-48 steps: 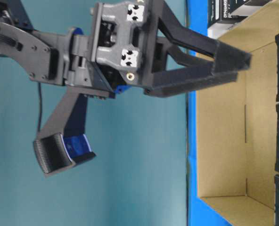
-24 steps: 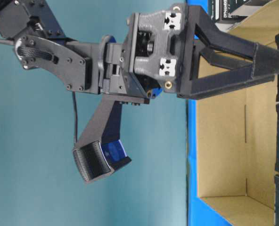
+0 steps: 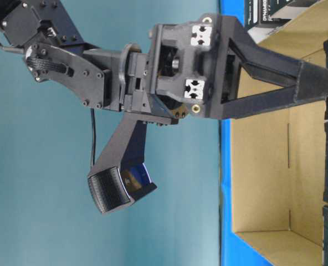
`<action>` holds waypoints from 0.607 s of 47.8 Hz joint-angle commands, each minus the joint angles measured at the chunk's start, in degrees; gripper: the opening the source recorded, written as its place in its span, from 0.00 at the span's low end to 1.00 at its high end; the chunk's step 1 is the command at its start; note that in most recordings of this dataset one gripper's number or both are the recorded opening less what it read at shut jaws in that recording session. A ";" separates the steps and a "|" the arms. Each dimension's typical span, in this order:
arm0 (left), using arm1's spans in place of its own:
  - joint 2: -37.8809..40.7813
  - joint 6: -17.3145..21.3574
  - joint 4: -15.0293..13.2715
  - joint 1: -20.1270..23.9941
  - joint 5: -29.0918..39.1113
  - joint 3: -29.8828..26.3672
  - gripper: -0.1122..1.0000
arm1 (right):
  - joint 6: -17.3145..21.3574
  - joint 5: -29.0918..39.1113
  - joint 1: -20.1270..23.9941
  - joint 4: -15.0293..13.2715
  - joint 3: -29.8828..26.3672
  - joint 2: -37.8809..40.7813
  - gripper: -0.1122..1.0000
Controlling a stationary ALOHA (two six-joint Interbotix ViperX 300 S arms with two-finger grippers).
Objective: Pick the box from inside the cardboard box.
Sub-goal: 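Close the right gripper on the rightmost black-and-white package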
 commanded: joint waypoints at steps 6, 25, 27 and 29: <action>0.18 -0.09 0.09 -0.09 -0.18 -1.41 0.04 | -0.26 -1.49 0.26 0.35 0.00 0.53 1.00; 0.18 -0.09 0.09 0.00 -0.18 -1.41 0.04 | -0.18 -2.55 1.41 0.00 1.49 1.32 1.00; 0.18 -0.09 0.09 0.00 -0.18 -1.32 0.04 | -0.18 -2.81 1.32 0.00 1.67 1.23 1.00; 0.18 0.00 0.09 0.00 -0.18 -1.32 0.04 | -0.09 -3.08 1.23 0.00 1.67 1.23 1.00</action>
